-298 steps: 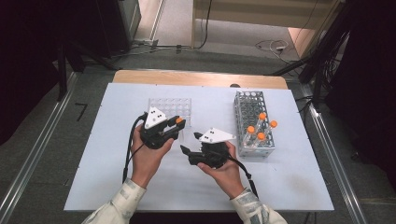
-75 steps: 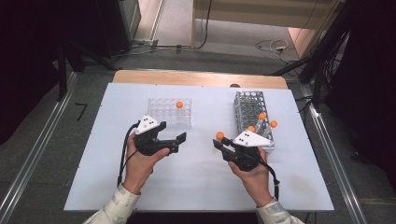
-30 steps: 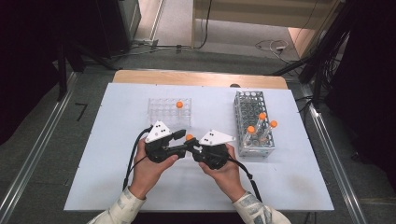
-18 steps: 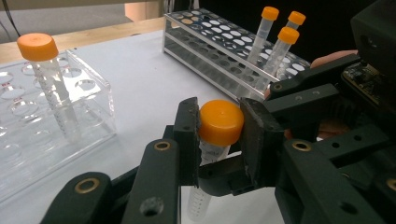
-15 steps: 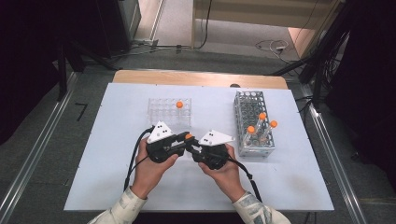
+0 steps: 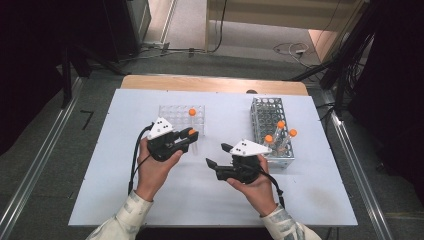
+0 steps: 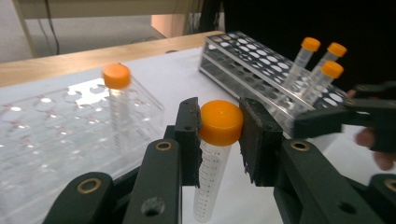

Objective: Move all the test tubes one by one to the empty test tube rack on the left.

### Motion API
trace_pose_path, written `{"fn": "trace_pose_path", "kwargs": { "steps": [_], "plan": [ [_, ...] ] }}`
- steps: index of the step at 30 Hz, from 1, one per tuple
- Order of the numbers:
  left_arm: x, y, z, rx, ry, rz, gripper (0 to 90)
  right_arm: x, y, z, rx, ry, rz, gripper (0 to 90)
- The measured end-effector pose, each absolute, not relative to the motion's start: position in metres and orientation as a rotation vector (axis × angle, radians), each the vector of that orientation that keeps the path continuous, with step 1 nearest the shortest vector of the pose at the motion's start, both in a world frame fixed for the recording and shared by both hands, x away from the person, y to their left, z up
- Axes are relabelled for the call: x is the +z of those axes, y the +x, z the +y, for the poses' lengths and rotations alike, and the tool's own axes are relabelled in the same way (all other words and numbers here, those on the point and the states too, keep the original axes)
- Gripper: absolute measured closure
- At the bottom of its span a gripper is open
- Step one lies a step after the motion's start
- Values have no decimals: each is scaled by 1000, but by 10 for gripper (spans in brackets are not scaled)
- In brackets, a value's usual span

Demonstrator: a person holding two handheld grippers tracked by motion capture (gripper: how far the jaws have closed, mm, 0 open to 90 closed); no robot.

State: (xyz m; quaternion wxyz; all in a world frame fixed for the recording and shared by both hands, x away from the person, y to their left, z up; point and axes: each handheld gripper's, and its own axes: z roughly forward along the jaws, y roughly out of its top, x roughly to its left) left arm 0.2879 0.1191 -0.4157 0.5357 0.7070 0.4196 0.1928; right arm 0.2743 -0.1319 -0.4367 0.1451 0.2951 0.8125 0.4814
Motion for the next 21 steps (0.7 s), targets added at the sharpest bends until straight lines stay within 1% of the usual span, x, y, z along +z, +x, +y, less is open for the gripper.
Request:
{"fn": "trace_pose_path", "kwargs": {
  "steps": [9, 21],
  "plan": [
    [-400, 305, 134, 513, 1645, 1054, 702, -440, 262, -162, 1353, 863, 2327, 271],
    [-393, 329, 138, 555, 1631, 1106, 702, -445, 253, -198, 1336, 919, 2298, 270]
  ]
}}
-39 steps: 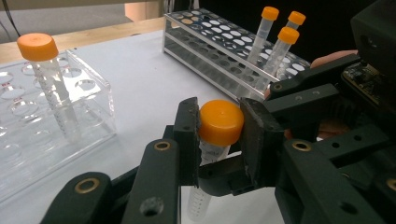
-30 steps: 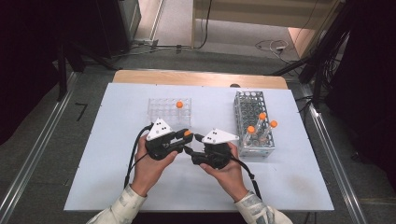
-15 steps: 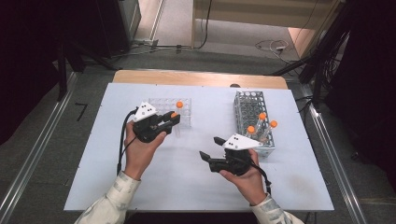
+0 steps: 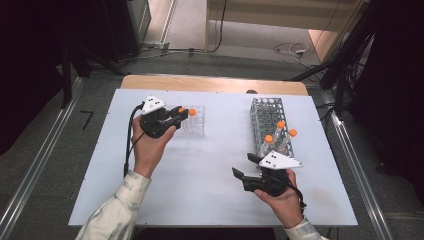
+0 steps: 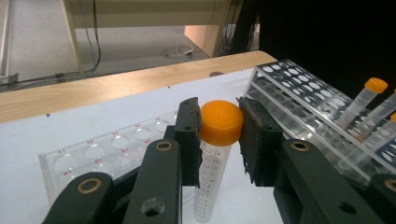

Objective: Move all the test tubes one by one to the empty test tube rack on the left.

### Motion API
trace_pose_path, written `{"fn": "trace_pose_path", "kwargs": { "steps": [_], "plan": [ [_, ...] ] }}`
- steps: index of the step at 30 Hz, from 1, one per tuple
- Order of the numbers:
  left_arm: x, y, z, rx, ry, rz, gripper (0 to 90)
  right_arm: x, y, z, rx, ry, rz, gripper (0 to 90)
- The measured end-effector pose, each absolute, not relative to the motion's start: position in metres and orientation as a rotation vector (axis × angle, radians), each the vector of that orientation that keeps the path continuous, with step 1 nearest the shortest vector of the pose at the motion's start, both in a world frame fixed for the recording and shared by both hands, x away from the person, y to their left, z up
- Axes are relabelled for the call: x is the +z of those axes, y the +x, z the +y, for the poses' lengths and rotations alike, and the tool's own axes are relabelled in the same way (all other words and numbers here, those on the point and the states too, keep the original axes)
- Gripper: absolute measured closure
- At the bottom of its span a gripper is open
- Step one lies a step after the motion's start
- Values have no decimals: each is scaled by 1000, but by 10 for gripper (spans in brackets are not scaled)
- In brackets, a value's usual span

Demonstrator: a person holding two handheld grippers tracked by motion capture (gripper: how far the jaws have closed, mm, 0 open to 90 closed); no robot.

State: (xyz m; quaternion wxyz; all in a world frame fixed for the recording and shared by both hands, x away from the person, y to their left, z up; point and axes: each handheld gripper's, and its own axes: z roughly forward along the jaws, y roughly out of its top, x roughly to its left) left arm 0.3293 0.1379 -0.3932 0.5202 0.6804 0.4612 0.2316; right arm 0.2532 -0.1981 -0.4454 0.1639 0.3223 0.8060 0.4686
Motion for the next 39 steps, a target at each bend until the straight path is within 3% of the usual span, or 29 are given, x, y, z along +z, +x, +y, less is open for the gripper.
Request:
{"fn": "trace_pose_path", "kwargs": {
  "steps": [39],
  "plan": [
    [-386, 367, 136, 643, 1608, 1147, 702, -449, 255, -211, 1339, 962, 2288, 270]
  ]
}}
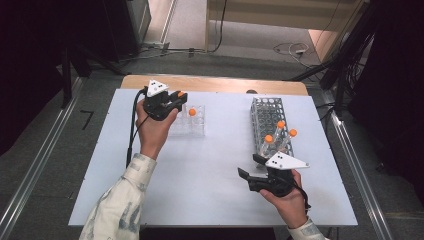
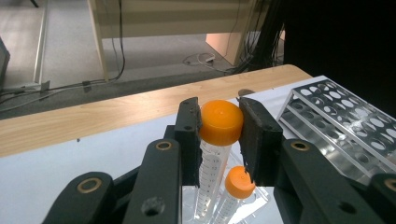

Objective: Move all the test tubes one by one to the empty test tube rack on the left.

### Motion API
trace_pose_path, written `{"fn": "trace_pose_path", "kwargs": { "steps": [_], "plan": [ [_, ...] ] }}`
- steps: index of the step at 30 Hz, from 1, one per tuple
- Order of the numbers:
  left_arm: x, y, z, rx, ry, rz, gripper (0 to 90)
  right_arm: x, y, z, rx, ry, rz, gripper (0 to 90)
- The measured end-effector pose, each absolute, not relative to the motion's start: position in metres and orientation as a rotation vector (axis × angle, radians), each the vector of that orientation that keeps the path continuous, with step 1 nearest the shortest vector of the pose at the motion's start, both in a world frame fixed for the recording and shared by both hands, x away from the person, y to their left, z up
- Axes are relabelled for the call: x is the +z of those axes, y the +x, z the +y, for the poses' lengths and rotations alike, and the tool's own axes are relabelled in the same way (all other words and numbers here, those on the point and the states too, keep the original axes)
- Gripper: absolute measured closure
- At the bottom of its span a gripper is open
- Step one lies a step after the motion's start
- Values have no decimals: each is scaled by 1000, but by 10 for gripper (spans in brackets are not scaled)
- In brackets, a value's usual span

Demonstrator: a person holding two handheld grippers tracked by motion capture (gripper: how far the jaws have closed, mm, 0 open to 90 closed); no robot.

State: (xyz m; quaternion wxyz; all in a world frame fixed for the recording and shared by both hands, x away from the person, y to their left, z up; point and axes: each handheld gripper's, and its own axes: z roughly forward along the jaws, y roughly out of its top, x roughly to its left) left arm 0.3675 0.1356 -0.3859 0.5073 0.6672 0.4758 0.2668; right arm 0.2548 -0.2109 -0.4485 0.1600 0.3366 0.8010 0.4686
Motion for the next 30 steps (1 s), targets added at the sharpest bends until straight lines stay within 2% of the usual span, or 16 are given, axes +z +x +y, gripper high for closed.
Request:
{"fn": "trace_pose_path", "kwargs": {
  "steps": [30],
  "plan": [
    [-421, 363, 131, 649, 1629, 1163, 698, -452, 254, -208, 1324, 954, 2305, 270]
  ]
}}
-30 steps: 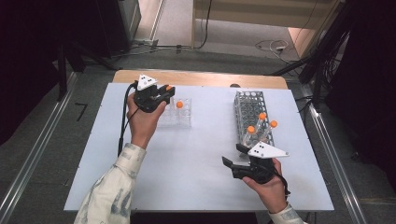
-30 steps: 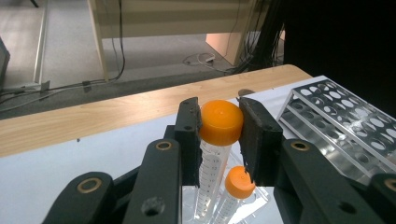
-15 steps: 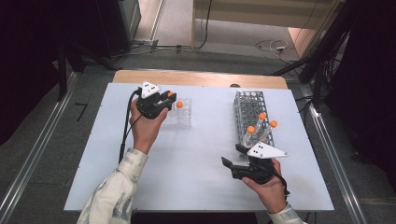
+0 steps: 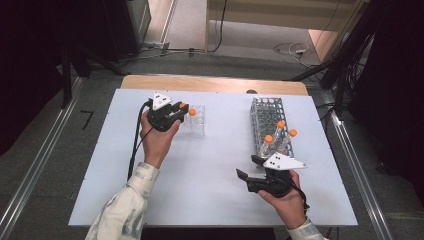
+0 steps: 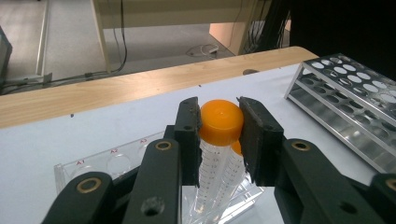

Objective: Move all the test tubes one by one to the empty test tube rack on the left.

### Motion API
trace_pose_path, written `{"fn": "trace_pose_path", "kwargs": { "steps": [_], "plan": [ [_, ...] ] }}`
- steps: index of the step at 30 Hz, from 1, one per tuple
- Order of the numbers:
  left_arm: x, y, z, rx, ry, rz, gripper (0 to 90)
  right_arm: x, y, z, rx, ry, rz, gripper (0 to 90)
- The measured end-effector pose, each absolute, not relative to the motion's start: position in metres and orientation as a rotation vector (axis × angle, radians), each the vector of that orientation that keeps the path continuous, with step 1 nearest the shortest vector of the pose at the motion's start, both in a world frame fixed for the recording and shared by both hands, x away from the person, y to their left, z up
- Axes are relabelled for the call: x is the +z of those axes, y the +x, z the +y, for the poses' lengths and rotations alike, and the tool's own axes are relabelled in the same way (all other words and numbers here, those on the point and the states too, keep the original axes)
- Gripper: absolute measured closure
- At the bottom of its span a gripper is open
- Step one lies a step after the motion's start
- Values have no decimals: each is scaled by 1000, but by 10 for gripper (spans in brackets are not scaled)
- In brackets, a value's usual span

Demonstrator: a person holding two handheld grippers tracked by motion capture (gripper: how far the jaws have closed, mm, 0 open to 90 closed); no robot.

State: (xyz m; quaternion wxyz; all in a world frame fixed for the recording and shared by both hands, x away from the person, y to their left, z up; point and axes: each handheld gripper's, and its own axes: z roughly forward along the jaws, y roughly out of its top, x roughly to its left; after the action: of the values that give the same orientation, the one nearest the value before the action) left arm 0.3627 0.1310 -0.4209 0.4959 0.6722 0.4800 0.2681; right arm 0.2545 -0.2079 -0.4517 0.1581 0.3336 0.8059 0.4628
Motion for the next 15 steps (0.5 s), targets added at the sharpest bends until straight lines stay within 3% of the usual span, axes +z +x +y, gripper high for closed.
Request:
{"fn": "trace_pose_path", "kwargs": {
  "steps": [15],
  "plan": [
    [-421, 361, 129, 647, 1634, 1162, 656, -452, 254, -207, 1321, 956, 2307, 270]
  ]
}}
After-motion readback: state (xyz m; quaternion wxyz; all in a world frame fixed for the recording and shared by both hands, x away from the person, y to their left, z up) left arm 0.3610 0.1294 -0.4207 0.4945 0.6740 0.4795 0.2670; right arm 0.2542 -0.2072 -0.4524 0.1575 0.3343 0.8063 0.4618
